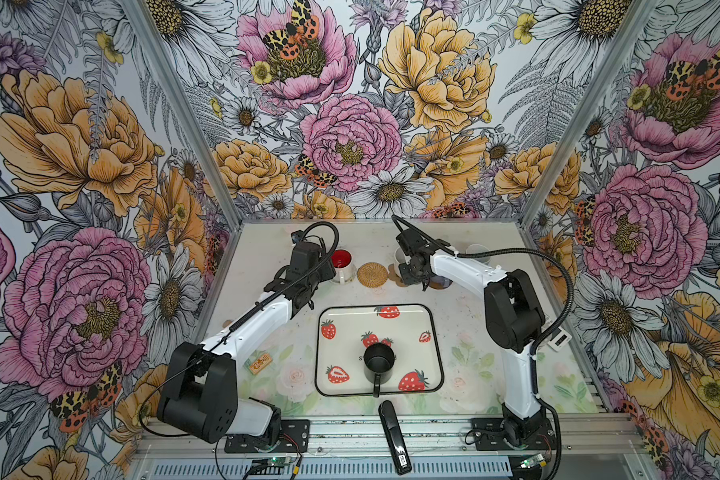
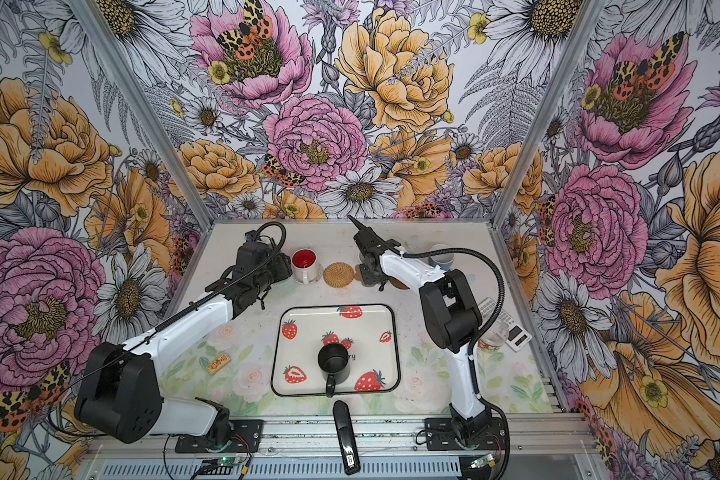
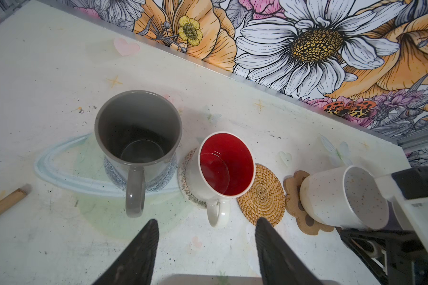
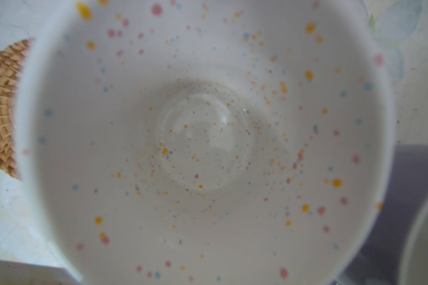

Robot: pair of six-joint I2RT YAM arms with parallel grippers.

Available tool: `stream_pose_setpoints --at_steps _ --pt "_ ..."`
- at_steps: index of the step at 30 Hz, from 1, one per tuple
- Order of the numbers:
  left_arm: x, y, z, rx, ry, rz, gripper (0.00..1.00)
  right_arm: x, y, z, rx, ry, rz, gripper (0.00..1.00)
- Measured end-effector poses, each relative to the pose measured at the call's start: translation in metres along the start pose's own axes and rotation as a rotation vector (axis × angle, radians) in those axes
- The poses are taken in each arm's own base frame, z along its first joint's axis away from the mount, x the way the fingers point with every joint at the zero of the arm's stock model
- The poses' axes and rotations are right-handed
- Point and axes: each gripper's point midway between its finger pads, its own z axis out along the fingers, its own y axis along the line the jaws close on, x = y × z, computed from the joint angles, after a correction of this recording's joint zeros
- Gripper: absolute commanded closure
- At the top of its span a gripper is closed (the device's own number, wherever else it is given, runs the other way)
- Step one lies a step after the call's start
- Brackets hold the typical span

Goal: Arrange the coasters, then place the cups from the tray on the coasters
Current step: 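Lower the speckled mug onto the paw-print cork coaster with the right gripper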

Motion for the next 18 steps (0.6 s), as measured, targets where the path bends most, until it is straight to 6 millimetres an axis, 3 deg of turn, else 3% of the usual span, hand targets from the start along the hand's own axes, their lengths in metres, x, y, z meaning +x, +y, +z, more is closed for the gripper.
stream_pose_setpoints --at_steps 18 --pt "0.0000 0.0000 0.0000 0.000 0.000 0.000 0.36 -0.0006 0.0000 -0.0002 0.000 -0.002 0.003 0.73"
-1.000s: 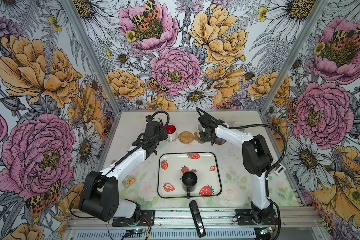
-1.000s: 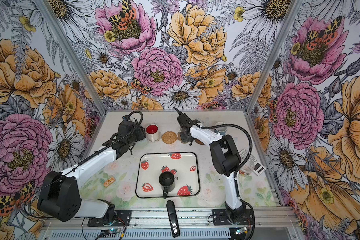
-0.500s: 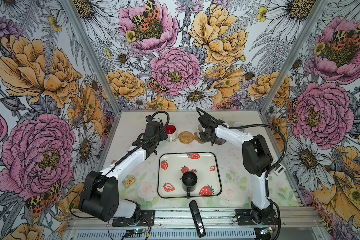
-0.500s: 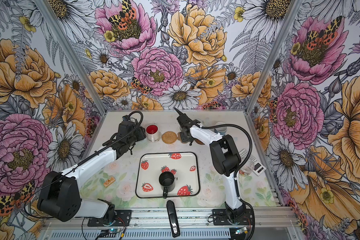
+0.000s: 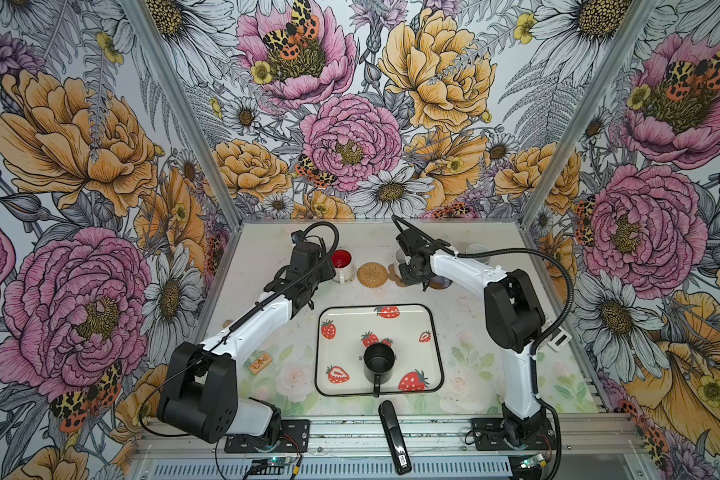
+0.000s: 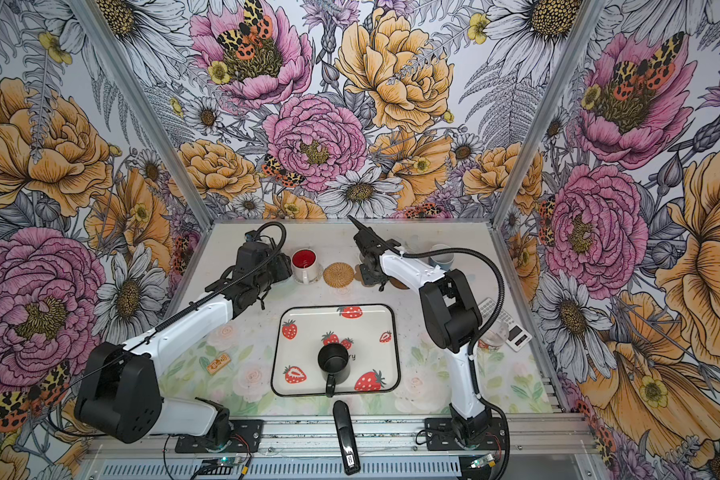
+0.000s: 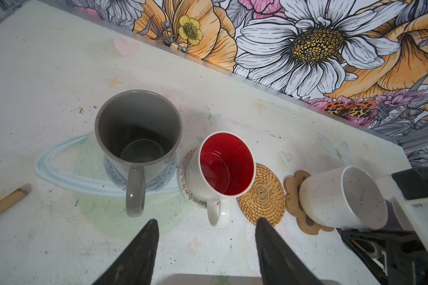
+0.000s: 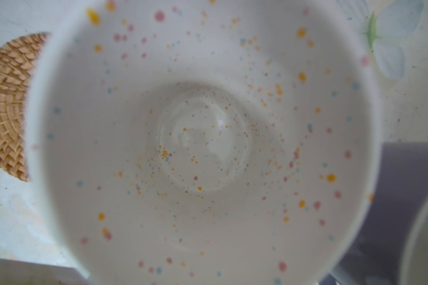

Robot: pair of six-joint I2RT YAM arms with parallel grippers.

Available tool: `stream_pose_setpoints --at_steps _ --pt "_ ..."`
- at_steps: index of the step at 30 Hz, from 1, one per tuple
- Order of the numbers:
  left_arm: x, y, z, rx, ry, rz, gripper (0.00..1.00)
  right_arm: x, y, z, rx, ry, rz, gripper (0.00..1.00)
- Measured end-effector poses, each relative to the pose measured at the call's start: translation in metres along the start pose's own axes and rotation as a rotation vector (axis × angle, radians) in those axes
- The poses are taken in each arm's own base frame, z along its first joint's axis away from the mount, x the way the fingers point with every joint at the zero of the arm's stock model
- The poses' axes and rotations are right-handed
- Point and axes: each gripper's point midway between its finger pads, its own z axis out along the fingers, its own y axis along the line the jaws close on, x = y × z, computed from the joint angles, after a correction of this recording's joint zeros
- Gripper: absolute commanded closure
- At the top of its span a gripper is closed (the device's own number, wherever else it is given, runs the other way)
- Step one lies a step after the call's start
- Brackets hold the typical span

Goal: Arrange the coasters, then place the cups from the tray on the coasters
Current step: 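Lower the speckled mug onto the paw-print cork coaster with the right gripper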

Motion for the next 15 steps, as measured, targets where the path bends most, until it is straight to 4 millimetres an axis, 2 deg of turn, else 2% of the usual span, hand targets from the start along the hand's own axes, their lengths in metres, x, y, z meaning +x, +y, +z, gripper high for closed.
stream_pose_setpoints --at_steps 6,15 --pt "0.0001 0.0000 0.0000 0.000 0.000 0.000 0.36 -0.0033 0.0005 -0.0013 -0.002 -0.010 0.001 0.67" --pt "0.0015 0.0009 0.0000 -0.004 0.006 0.001 0.36 -0.0049 0.0000 -0.0054 -0.004 -0.018 0.006 0.45"
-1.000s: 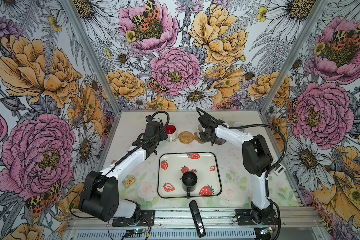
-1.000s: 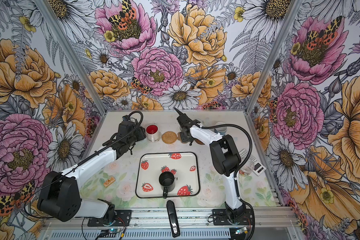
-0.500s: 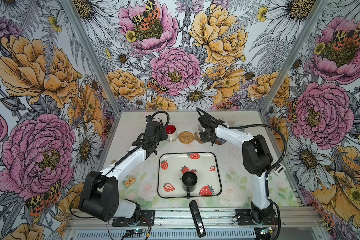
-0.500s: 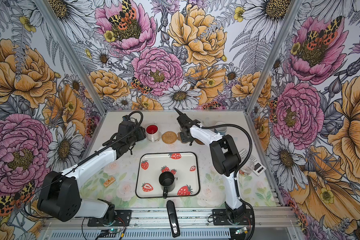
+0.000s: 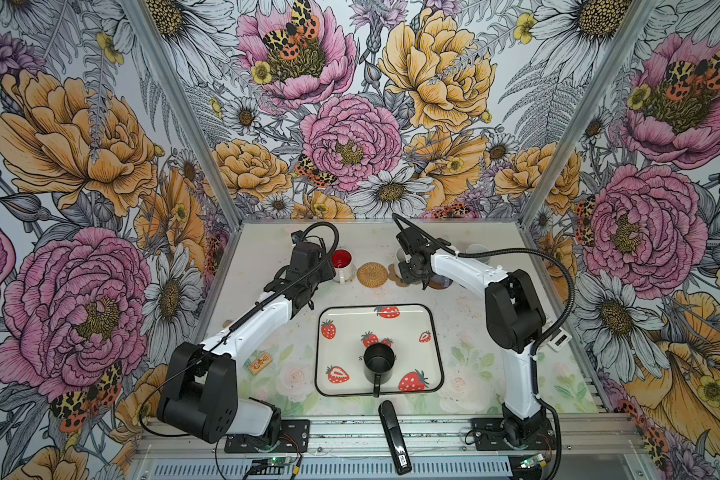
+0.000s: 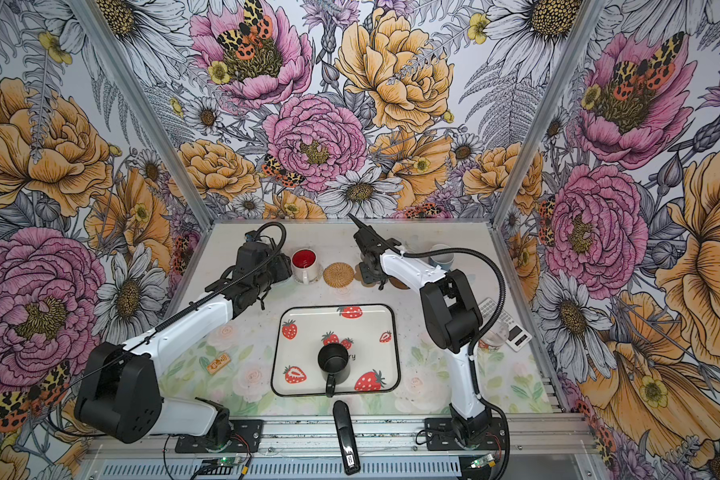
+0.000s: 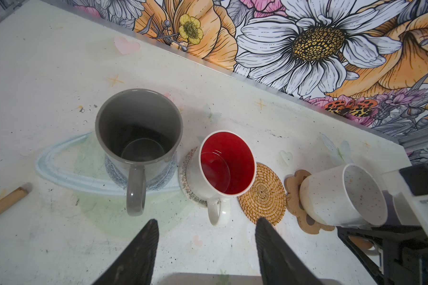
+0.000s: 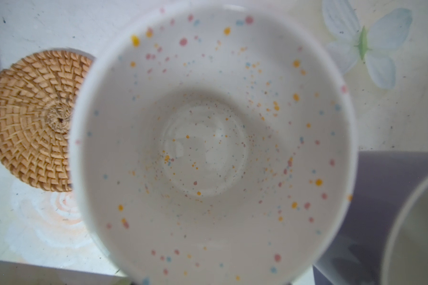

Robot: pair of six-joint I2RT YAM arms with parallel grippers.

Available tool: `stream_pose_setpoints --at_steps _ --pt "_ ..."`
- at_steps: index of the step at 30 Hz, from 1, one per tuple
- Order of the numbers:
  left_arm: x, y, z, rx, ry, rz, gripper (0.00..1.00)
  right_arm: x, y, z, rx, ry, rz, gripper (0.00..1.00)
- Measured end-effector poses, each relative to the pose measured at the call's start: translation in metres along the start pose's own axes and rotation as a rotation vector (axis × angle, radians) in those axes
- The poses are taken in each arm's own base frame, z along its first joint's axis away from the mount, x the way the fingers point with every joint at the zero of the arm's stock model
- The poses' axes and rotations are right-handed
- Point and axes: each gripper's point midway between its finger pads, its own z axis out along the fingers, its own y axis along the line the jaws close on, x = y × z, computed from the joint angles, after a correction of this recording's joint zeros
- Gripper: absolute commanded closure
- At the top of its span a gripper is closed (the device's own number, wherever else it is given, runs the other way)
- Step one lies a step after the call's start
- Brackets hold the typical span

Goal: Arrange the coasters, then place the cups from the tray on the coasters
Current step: 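Lower the speckled mug onto the paw-print cork coaster with the right gripper, then open the right gripper and raise it while the left reaches toward the black mug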

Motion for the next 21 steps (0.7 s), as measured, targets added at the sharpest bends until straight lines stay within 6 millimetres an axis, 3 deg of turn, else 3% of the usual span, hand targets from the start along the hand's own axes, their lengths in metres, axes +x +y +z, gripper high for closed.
stream_pose_setpoints --at_steps 6,13,18,21 --pt "-0.002 0.000 -0.002 -0.001 -0.007 -0.001 0.36 -0.004 -0.004 -0.029 -0.010 -0.049 0.014 0.38" --pt "-0.005 0.001 -0.012 0.001 -0.010 -0.001 0.36 -0.006 -0.018 -0.087 0.019 -0.161 0.044 0.35" --pt "-0.021 -0.008 -0.043 0.044 -0.058 -0.006 0.35 -0.016 -0.032 -0.132 0.057 -0.273 0.083 0.35" --pt "-0.033 -0.023 -0.072 0.114 -0.104 -0.004 0.34 -0.027 -0.034 -0.155 0.057 -0.353 0.113 0.35"
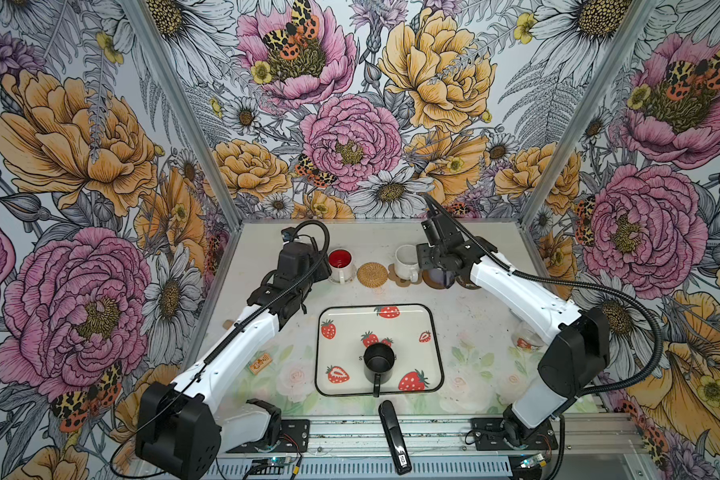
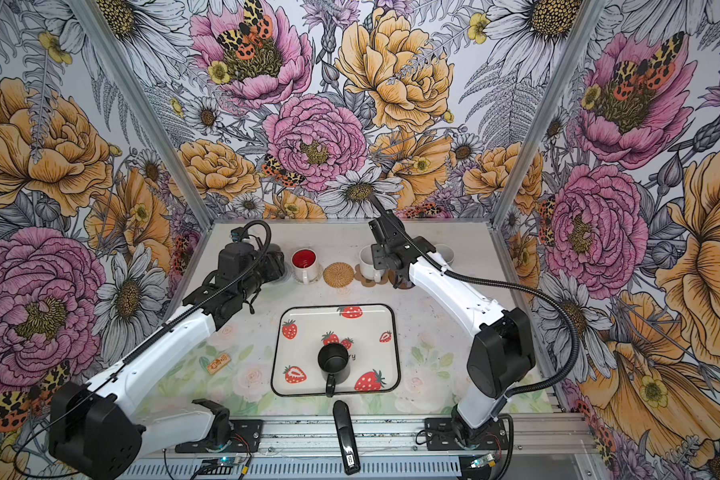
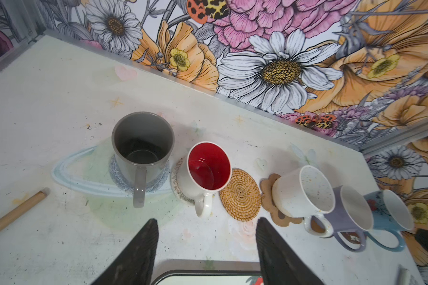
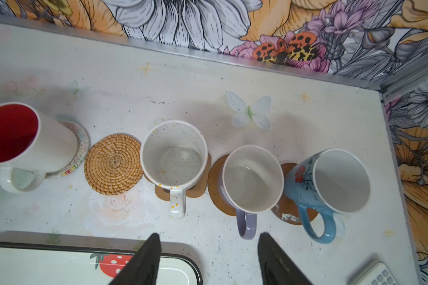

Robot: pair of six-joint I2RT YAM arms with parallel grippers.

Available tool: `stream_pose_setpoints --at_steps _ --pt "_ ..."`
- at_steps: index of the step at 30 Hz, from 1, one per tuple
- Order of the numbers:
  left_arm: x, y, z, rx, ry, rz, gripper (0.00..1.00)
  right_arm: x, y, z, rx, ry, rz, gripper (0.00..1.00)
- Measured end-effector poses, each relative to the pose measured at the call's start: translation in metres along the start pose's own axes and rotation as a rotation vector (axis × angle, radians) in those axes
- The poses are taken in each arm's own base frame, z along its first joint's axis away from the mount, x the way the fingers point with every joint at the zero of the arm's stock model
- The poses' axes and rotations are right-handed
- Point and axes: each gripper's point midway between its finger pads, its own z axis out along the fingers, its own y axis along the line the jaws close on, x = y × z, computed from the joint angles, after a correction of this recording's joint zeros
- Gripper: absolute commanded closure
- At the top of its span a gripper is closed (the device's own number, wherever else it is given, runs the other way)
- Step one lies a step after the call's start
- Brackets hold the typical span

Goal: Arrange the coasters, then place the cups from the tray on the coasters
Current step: 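Open the right gripper and raise it while the left reaches toward the black mug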

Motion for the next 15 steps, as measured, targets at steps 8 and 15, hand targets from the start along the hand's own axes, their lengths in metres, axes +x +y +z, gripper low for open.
stream_pose_setpoints --at_steps 8,15 --pt "-0.012 -0.051 -0.075 0.212 -0.061 0.055 0.23 -0.041 0.018 -0.025 -0.077 -0.184 0.098 0.34" --pt "0.028 -0.077 -0.103 0.276 0.070 0.149 0.20 -0.034 0.023 -0.038 -0.197 -0.311 0.254 0.34"
